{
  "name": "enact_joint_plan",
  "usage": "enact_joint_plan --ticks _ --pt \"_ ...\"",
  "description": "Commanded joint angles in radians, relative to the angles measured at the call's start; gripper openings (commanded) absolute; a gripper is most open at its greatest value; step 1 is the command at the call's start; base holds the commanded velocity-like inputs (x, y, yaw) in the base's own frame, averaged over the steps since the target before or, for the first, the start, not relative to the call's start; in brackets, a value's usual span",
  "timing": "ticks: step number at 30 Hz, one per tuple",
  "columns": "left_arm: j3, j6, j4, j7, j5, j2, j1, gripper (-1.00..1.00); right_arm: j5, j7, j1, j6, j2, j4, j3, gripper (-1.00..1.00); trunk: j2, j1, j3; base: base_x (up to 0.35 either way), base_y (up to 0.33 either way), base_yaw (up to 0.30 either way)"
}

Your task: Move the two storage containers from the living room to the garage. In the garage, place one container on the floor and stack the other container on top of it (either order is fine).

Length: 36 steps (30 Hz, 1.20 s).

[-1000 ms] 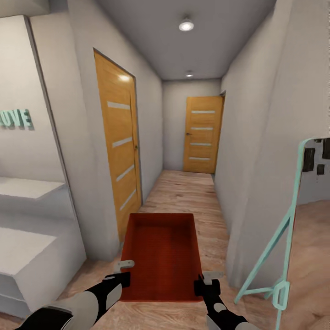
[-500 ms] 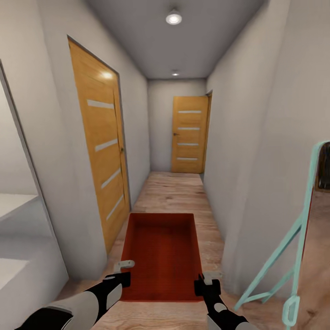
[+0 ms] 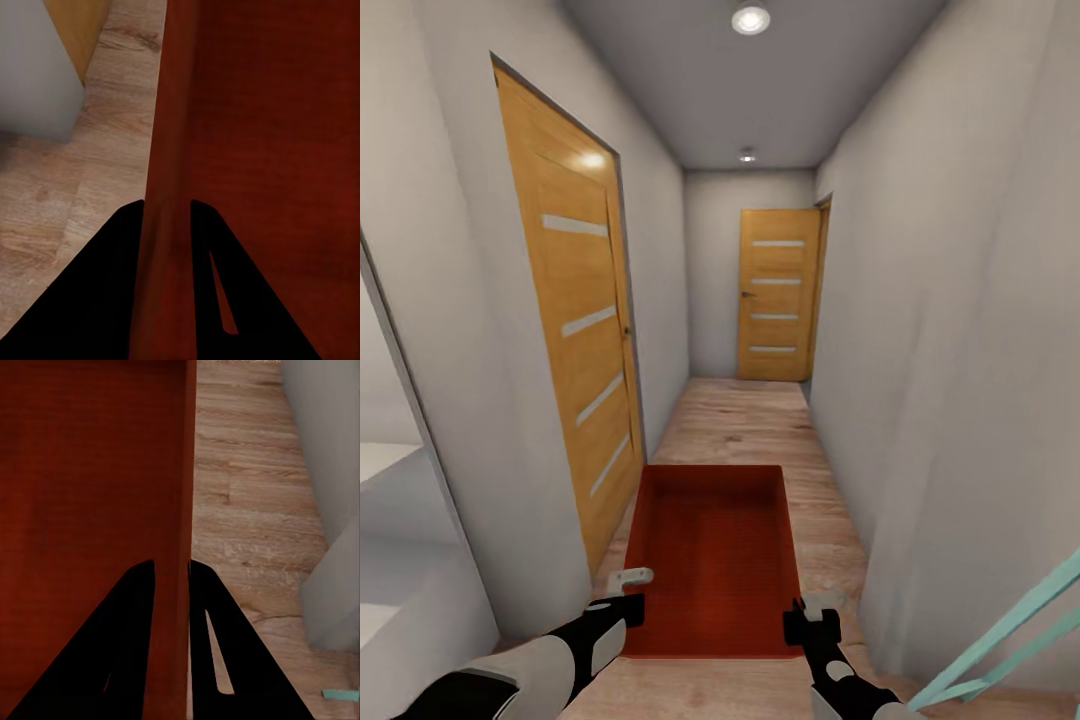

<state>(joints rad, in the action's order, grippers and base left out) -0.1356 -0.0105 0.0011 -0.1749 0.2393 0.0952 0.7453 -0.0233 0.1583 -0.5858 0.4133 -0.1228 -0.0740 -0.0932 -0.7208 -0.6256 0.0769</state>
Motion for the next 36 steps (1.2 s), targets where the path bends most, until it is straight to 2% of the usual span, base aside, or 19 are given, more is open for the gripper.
enact_joint_plan --ticks 1,36 --pt "0.051 0.000 -0.003 -0.006 0.001 -0.005 0.002 -1.00 -0.001 0.012 0.000 0.001 0.009 0.002 0.000 -1.00 -0.001 -0.001 0.002 0.323 0.001 0.000" --pt "0.051 0.006 -0.003 -0.006 0.001 -0.008 0.002 -1.00 -0.001 0.010 0.000 0.001 0.009 0.002 0.001 -1.00 -0.001 -0.001 0.002 0.323 0.000 0.000"
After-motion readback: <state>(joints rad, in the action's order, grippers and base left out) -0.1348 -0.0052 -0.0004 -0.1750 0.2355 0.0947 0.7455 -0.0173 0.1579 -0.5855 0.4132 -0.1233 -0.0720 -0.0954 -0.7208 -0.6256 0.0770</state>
